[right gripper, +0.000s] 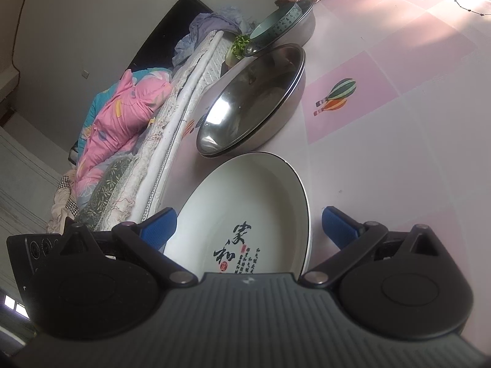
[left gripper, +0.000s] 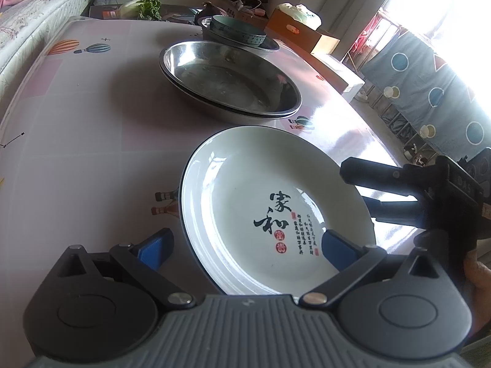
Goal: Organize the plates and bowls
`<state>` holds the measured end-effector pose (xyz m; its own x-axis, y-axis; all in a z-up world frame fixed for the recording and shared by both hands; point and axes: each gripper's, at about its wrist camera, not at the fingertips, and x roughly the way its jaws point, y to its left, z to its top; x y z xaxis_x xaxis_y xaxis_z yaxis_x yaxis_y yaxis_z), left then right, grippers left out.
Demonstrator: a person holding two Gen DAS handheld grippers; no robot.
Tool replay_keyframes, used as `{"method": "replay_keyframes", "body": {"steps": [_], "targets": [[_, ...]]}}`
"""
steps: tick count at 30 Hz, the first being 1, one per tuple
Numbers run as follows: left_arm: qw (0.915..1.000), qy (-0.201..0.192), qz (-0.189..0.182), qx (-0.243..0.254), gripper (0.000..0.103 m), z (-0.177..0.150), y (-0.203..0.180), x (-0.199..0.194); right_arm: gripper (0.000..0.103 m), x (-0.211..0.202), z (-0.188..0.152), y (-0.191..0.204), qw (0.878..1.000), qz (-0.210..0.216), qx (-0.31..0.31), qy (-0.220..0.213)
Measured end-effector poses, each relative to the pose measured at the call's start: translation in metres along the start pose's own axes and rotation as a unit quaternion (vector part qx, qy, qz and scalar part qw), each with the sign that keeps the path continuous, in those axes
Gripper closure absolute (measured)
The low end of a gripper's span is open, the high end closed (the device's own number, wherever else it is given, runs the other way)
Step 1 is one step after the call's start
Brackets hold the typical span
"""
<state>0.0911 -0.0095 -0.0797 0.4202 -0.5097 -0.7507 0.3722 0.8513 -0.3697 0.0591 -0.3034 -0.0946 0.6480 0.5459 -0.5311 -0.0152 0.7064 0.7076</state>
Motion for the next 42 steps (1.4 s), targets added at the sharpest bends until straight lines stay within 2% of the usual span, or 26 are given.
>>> {"method": "replay_keyframes", "body": {"steps": [8,17,22,30,33,36,42], "targets": [[1.0000,0.001,-0.001,0.001,0.000,0.000,0.000,0.000,0.001,0.001,-0.001,0.004,1.000,-0.006,-0.016,0.005],[0.9999,-0.001,-0.011,-0.004,0.000,-0.001,0.003,-0.001,0.001,-0.001,0.000,-0.005,1.000,0.011,0.014,-0.003],[0.9999,0.003,-0.014,-0.004,0.000,0.000,0.004,-0.001,0.001,0.001,-0.002,0.000,1.000,0.002,-0.001,-0.002],[0.9996,0.008,0.006,0.025,0.002,-0.001,-0.004,0.001,0.002,0.002,-0.003,0.011,0.999,-0.024,-0.032,0.002],[0.9987,0.005,0.027,0.044,0.010,-0.002,-0.008,0.000,0.005,-0.002,-0.005,0.012,0.998,-0.039,-0.046,-0.006],[0.9977,0.001,0.041,0.055,0.020,-0.003,-0.009,-0.002,0.015,-0.009,-0.007,0.012,0.997,-0.057,-0.059,-0.017],[0.9968,-0.005,0.053,0.060,0.045,-0.004,-0.009,-0.004,0.042,-0.015,-0.015,0.015,0.988,-0.110,-0.104,-0.024]]}}
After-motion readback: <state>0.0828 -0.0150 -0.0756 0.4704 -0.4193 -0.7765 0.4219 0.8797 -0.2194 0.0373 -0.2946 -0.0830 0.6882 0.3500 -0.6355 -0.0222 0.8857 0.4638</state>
